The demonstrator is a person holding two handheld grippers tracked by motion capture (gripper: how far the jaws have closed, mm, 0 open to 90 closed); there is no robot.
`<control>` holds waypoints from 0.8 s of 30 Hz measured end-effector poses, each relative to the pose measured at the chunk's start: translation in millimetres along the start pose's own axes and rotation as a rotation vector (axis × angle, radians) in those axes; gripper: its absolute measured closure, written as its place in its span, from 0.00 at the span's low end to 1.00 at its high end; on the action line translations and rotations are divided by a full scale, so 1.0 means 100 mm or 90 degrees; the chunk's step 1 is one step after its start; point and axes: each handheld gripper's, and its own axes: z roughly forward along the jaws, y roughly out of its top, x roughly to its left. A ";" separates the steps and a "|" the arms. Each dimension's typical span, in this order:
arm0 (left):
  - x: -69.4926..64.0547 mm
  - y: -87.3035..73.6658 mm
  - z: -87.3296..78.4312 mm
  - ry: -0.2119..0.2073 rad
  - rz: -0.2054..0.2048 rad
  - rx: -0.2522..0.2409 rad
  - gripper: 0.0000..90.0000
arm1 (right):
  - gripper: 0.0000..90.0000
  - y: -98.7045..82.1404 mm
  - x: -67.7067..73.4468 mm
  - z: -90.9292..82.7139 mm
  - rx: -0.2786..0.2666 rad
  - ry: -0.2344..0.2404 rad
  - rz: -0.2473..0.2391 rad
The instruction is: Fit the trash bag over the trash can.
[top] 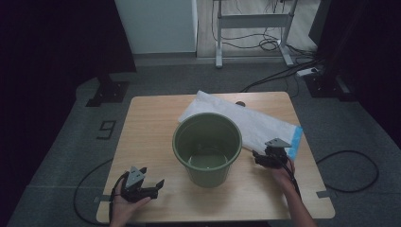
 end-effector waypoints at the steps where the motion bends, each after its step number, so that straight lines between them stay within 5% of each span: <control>1: 0.00 -0.01 0.01 0.000 -0.001 0.001 0.15 | 0.29 0.00 0.01 0.04 -0.003 0.006 0.014; 9: 0.02 -0.03 0.03 0.000 -0.007 0.008 0.15 | 0.45 0.03 0.02 0.15 0.051 -0.006 0.031; 15: 0.03 -0.03 0.01 0.009 -0.008 0.001 0.16 | 0.94 0.03 0.00 0.09 0.052 -0.005 0.037; 20: 0.03 -0.04 0.02 0.013 -0.006 0.006 0.16 | 0.98 0.01 -0.04 -0.07 0.020 -0.006 0.043; 24: 0.05 -0.04 0.01 0.011 -0.011 0.004 0.16 | 0.98 -0.10 -0.06 -0.37 0.004 0.001 0.034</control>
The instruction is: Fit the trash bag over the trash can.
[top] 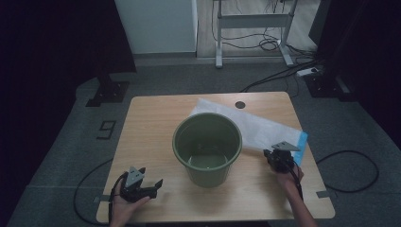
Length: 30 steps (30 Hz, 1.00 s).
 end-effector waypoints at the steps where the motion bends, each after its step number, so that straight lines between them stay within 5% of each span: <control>1: 0.00 0.00 0.00 0.000 0.000 0.000 0.16 | 0.98 0.00 0.00 0.00 0.000 0.000 0.000; 11: 0.00 -0.01 0.02 -0.003 0.000 0.007 0.16 | 0.99 -0.55 -0.26 -0.55 0.015 0.002 0.008; 20: -0.01 -0.02 0.02 -0.005 0.000 0.008 0.16 | 0.98 -0.75 -0.33 -0.75 0.029 -0.005 0.000; 22: -0.01 -0.02 0.02 -0.005 0.000 0.011 0.16 | 0.80 -0.76 -0.34 -0.74 0.036 -0.012 0.004; 23: -0.01 -0.02 0.02 -0.005 0.000 0.011 0.16 | 0.80 -0.76 -0.34 -0.74 0.036 -0.012 0.004; 24: 0.00 -0.03 0.02 -0.005 -0.002 0.011 0.16 | 0.62 -0.74 -0.28 -0.74 0.035 -0.029 -0.007; 30: 0.00 -0.03 0.04 -0.005 -0.003 0.013 0.16 | 0.39 -0.55 -0.07 -0.72 0.007 -0.038 -0.037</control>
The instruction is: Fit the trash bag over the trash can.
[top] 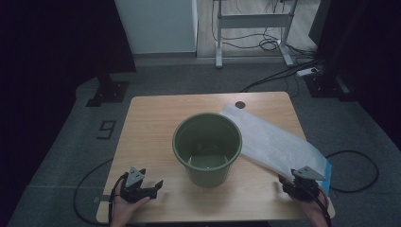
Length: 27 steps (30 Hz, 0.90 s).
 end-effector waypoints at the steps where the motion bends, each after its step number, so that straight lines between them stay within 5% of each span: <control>1: 0.00 0.00 0.00 -0.001 0.001 0.001 0.16 | 0.37 0.06 0.05 0.01 -0.004 0.001 -0.005; 7: 0.00 -0.01 0.01 0.002 0.002 0.002 0.16 | 0.28 0.42 0.32 0.31 -0.020 0.042 -0.025; 10: 0.02 -0.02 0.01 0.001 -0.001 0.002 0.16 | 0.26 0.61 0.43 0.63 -0.011 0.050 -0.021; 16: 0.02 -0.02 0.01 -0.001 -0.002 0.001 0.16 | 0.24 0.71 0.52 0.96 0.022 0.049 -0.026; 22: 0.03 -0.02 0.02 -0.002 -0.006 0.002 0.16 | 0.25 0.66 0.55 1.09 0.056 0.059 -0.016; 26: 0.05 -0.03 0.00 0.002 -0.013 -0.002 0.16 | 0.37 0.66 0.54 1.11 0.043 0.059 0.010; 27: 0.06 -0.03 -0.01 0.002 -0.014 -0.003 0.16 | 0.48 0.66 0.52 1.10 0.038 0.059 0.013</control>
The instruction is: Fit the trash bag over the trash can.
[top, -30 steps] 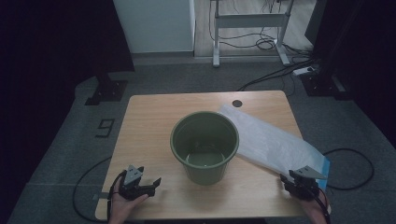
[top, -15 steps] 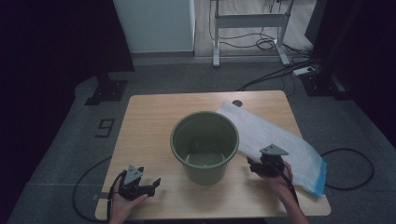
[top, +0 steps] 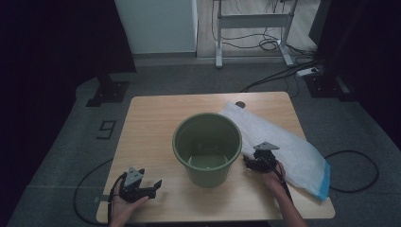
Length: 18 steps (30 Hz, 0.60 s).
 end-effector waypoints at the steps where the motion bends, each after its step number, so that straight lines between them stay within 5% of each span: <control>1: 0.01 0.00 0.00 0.001 -0.002 -0.001 0.16 | 0.48 0.00 0.00 0.00 0.000 0.000 0.000; 8: 0.00 -0.02 0.01 0.011 0.009 0.015 0.16 | 0.91 -0.05 -0.12 -0.06 -0.010 -0.005 0.011; 11: -0.01 -0.02 0.01 0.009 0.009 0.016 0.16 | 0.96 -0.07 -0.15 -0.09 -0.014 -0.006 0.027; 13: 0.02 -0.02 0.00 0.011 0.006 0.017 0.16 | 0.98 -0.11 -0.19 -0.16 -0.059 0.010 0.058; 18: 0.06 -0.04 -0.02 0.014 -0.011 0.013 0.16 | 0.98 -0.12 -0.28 -0.24 -0.103 0.031 0.104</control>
